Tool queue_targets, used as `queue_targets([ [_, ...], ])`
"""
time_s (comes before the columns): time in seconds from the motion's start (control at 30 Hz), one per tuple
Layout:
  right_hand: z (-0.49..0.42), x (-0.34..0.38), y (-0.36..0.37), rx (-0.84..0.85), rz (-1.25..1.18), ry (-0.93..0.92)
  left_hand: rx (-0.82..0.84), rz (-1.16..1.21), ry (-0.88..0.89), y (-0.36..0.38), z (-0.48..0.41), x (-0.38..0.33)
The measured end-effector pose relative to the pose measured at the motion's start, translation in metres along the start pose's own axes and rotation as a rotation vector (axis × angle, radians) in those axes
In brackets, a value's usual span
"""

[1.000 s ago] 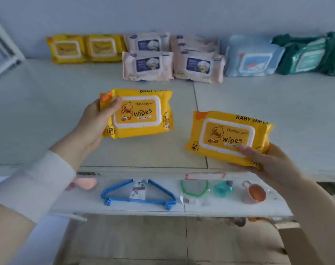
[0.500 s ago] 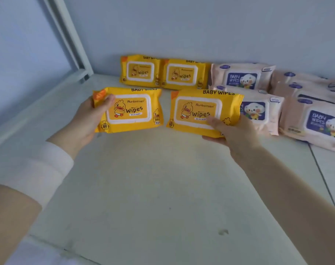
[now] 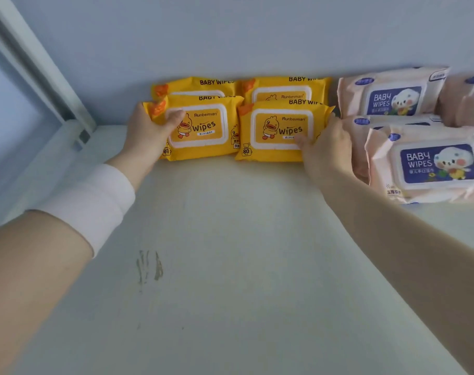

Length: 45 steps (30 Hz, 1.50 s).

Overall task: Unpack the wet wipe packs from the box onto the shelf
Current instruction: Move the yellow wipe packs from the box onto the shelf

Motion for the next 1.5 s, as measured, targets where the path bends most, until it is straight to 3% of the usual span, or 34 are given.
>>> queue_targets([
  [0.1,0.013,0.02,-0.002,-0.038,0.134,-0.162,-0.156,-0.177,0.09,-0.016,0.01,-0.015],
  [0.2,0.031,0.048,-0.009,0.012,0.312,-0.417,-0.154,-0.372,0.422,-0.013,0.042,-0.072],
  [0.3,0.035,0.061,-0.055,0.03,0.411,-0.564,0.05,-0.542,0.706,0.018,0.092,-0.144],
  [0.37,0.031,0.05,-0.11,0.02,0.486,-0.586,0.245,-0.686,0.7,0.043,0.128,-0.183],
  [0.5,0.028,-0.027,-0.242,0.09,0.696,-0.484,0.473,-0.883,0.857,0.09,0.237,-0.275],
  [0.57,0.043,-0.081,-0.311,0.156,0.834,-0.472,0.694,-0.925,0.922,0.121,0.32,-0.309],
  [0.63,0.065,-0.15,-0.381,0.26,0.934,-0.384,0.907,-0.907,0.992,0.154,0.417,-0.342],
  [0.73,0.095,-0.264,-0.48,0.388,0.984,-0.097,1.089,-0.817,1.161,0.202,0.558,-0.389],
  [1.0,0.151,-0.503,-0.663,0.342,0.98,0.316,1.389,-0.785,1.532,0.312,0.875,-0.436],
  [1.2,0.171,-0.686,-0.734,0.37,0.894,0.579,1.542,-0.764,1.756,0.419,1.05,-0.431],
  [1.33,0.203,-0.802,-0.744,0.424,0.755,0.788,1.712,-0.77,1.693,0.495,1.136,-0.399],
  [1.5,0.26,-0.907,-0.722,0.428,0.481,1.044,1.808,-0.98,1.669,0.572,1.196,-0.332],
])
Point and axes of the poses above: each hand's wrist, its own z-axis away from the middle knuckle, its own y-axis out of the palm, x = y × z, the point moved 10 cm from there along -z, towards the middle knuckle, and after that the axes turned 14 degrees about -x, right-handed, at the moved point
